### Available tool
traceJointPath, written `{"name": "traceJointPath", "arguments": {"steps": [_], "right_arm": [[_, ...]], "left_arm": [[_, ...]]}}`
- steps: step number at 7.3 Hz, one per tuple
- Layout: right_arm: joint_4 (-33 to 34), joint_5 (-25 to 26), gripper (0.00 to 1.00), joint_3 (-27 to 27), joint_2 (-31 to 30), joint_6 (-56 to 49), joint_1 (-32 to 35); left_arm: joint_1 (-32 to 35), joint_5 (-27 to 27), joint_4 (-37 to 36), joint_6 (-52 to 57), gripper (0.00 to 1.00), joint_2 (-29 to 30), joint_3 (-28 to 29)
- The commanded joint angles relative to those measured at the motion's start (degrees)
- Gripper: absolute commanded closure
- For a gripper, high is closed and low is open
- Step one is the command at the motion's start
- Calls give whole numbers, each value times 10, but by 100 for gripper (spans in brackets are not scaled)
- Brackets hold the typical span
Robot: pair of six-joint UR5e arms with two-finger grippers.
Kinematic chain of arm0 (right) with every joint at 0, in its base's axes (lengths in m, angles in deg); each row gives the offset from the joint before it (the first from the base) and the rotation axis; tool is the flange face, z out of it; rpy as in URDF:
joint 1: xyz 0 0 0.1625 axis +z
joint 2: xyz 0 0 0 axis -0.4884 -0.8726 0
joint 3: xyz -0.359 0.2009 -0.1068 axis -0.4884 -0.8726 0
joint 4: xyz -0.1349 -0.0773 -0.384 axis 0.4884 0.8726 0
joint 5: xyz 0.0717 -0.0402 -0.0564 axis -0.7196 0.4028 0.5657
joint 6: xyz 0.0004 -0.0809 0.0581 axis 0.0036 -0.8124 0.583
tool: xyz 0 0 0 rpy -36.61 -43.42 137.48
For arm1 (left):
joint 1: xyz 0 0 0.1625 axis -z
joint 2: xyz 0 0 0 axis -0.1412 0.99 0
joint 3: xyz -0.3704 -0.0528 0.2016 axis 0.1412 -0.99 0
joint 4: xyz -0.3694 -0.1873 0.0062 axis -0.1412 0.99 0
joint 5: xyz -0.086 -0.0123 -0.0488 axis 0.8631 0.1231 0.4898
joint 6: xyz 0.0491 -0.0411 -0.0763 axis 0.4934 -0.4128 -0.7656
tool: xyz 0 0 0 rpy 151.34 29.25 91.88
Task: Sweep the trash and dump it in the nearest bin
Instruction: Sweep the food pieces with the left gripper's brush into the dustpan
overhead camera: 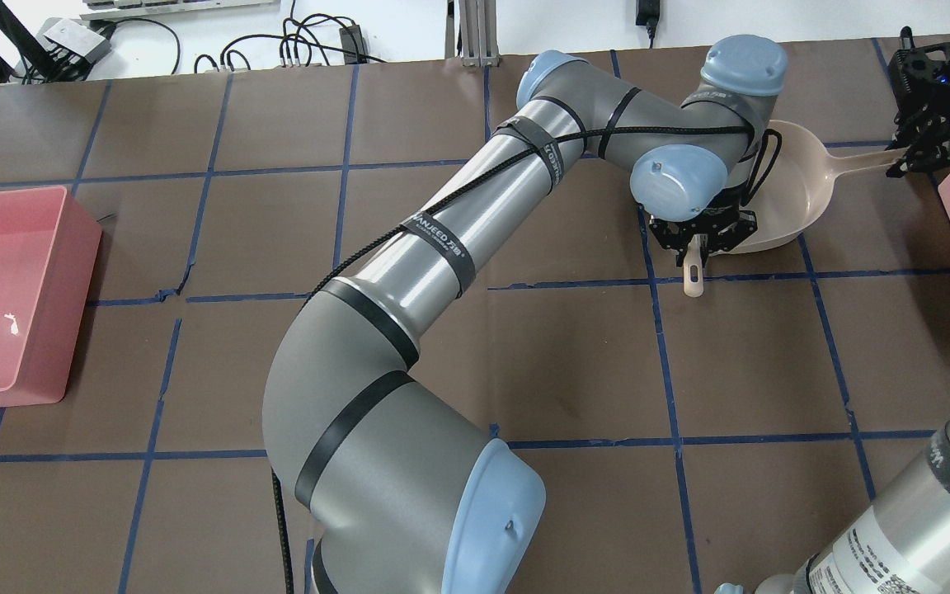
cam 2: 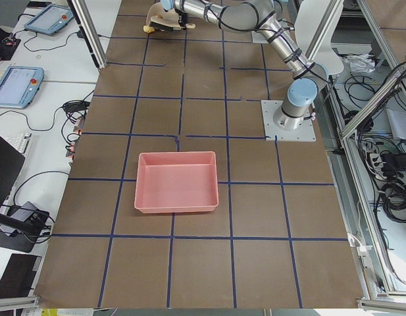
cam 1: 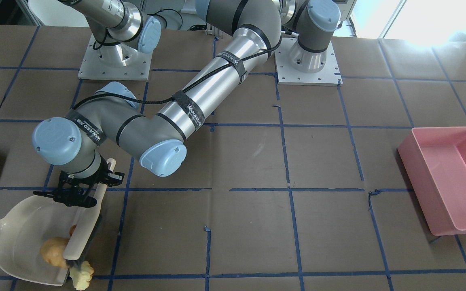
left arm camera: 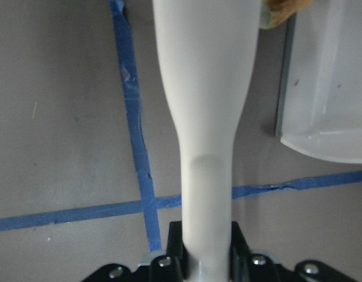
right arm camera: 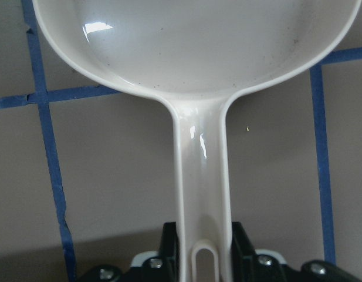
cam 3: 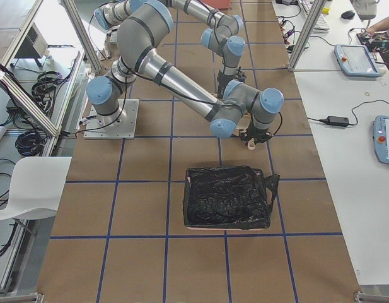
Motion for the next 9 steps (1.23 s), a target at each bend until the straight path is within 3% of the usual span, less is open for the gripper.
{"name": "traceJointPath", "arguments": {"steps": [1,3,6,9], "right_arm": [[-1,-1,100,1,0,0,0],[0,-1,100,1,1,0,0],[0,-1,100,1,1,0,0],[0,-1,100,1,1,0,0]], "left_arm": [[18,-3,-26,123,100,4,4],[26,-3,-26,228,100,7,0],[28,-19,-12,263,100,-30,-9],[25,-38,-8,104,100,-102,-64]]}}
